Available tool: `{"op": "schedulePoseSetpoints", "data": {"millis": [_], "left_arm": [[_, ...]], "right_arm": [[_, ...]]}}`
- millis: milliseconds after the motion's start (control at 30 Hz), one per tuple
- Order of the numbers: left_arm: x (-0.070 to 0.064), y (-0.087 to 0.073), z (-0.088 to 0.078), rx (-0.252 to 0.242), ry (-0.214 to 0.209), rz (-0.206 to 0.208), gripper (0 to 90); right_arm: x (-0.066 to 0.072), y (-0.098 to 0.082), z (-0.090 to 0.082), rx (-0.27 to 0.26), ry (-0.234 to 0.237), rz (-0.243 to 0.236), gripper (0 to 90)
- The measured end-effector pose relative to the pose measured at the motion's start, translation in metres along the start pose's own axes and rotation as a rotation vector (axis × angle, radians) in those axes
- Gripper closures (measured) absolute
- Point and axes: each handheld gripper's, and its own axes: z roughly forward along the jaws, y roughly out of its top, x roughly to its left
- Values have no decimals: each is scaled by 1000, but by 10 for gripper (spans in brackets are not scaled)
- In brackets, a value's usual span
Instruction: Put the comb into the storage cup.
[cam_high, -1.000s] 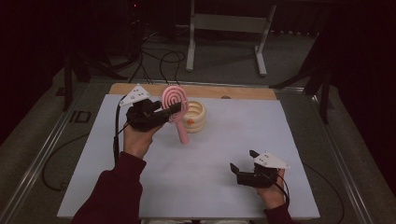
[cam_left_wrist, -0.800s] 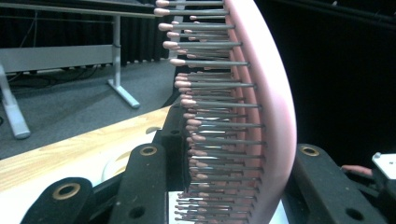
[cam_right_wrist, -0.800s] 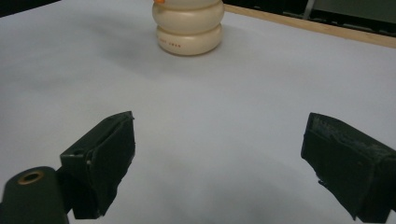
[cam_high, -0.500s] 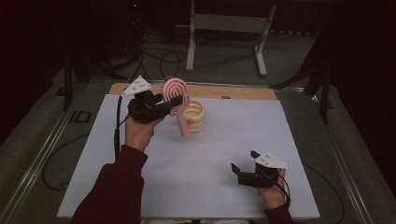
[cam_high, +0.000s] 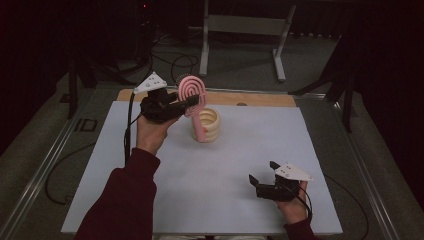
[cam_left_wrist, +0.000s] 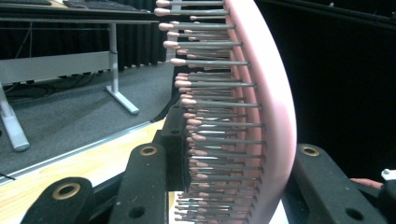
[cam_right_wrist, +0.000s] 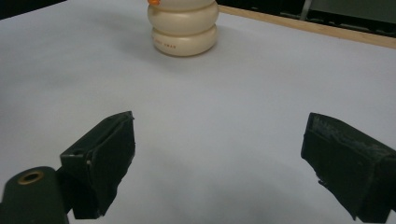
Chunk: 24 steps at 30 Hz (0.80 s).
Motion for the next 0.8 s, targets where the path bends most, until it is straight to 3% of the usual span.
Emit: {"op": "schedulePoseSetpoints", "data": {"millis": [800], "left_arm": [[12,11,17,10,46,-6,637]], "right_arm": [[-4,-1,-4,-5,-3,14,101]]}}
